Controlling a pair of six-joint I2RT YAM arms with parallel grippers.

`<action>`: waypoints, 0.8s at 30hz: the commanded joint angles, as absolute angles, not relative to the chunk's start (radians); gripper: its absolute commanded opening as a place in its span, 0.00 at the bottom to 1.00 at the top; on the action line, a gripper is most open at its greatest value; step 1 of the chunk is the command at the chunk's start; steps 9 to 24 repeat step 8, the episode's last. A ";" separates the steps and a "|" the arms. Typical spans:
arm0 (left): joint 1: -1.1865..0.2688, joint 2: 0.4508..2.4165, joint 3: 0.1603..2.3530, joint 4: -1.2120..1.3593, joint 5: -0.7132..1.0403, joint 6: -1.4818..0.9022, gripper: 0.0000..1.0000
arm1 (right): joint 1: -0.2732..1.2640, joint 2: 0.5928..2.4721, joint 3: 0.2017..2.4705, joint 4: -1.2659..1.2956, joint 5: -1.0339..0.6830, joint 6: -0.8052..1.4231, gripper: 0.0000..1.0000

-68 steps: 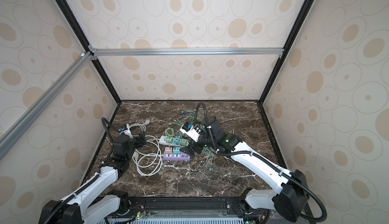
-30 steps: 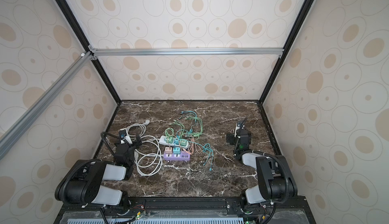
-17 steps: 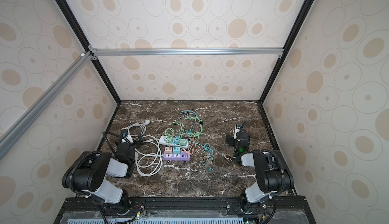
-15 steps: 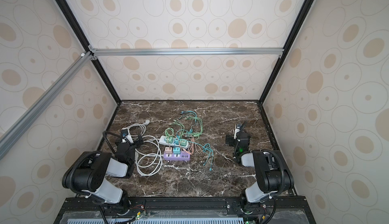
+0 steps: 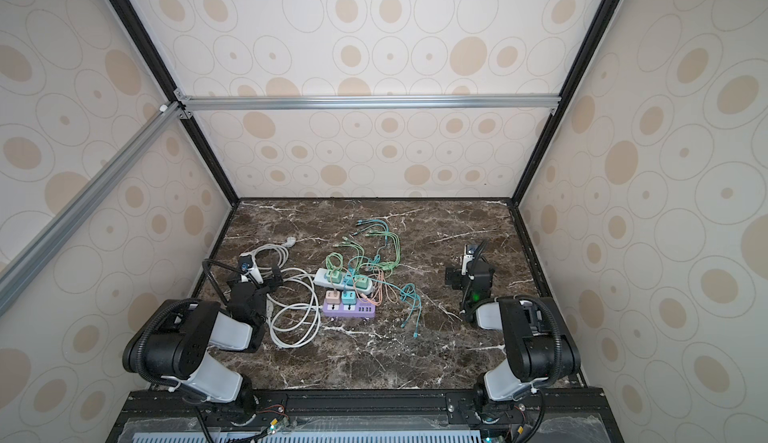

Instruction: Insert the plug

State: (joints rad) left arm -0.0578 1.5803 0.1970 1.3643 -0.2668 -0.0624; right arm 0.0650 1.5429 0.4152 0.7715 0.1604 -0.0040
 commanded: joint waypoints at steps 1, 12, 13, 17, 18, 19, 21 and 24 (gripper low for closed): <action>-0.051 1.580 0.207 1.392 -0.262 -0.042 0.99 | 0.059 1.539 0.421 0.798 0.161 0.000 1.00; -0.053 1.580 0.209 1.390 -0.262 -0.042 0.99 | 0.059 1.539 0.421 0.798 0.161 0.001 1.00; -0.053 1.580 0.209 1.390 -0.262 -0.042 0.99 | 0.059 1.539 0.421 0.798 0.161 0.001 1.00; -0.053 1.580 0.209 1.390 -0.262 -0.042 0.99 | 0.059 1.539 0.421 0.798 0.161 0.001 1.00; -0.053 1.580 0.209 1.390 -0.262 -0.042 0.99 | 0.059 1.539 0.421 0.798 0.161 0.001 1.00; -0.053 1.580 0.209 1.390 -0.262 -0.042 0.99 | 0.059 1.539 0.421 0.798 0.161 0.001 1.00; -0.053 1.580 0.209 1.390 -0.262 -0.042 0.99 | 0.059 1.539 0.421 0.798 0.161 0.001 1.00; -0.053 1.580 0.209 1.390 -0.262 -0.042 0.99 | 0.059 1.539 0.421 0.798 0.161 0.001 1.00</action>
